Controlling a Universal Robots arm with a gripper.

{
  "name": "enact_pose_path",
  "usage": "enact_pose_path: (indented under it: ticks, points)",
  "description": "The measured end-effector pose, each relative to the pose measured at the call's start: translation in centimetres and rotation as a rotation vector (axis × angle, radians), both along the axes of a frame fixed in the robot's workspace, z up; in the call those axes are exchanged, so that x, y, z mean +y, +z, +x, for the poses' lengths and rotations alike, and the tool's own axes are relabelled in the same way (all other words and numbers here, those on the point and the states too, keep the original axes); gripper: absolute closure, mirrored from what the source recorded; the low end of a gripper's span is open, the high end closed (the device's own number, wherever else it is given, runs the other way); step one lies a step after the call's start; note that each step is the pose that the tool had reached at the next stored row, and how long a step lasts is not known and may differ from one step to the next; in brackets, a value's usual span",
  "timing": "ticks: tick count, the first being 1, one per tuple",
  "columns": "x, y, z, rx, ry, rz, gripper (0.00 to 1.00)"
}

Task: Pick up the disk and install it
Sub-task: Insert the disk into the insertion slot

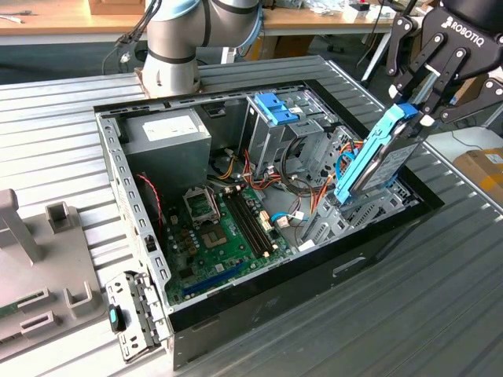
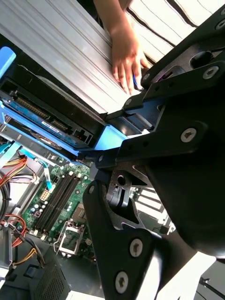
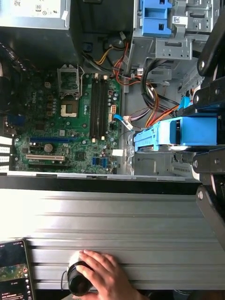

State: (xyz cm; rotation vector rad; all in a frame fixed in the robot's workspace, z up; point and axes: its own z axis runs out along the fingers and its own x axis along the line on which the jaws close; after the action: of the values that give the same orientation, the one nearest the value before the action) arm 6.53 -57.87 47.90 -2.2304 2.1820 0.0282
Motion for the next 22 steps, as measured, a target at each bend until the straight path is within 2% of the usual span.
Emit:
enact_pose_path:
  ticks: [2, 6, 9, 22]
  points:
    - [0.00, 0.00, 0.00, -0.0001, 0.000, -0.0002, 0.64]
    - [0.34, -0.07, 0.00, -0.0001, 0.000, -0.0002, 0.64]
    - [0.36, -0.44, 0.07, -0.0001, 0.000, 0.0003, 0.64]
    - [0.77, -0.85, 0.12, -0.0001, -0.008, 0.0009, 0.64]
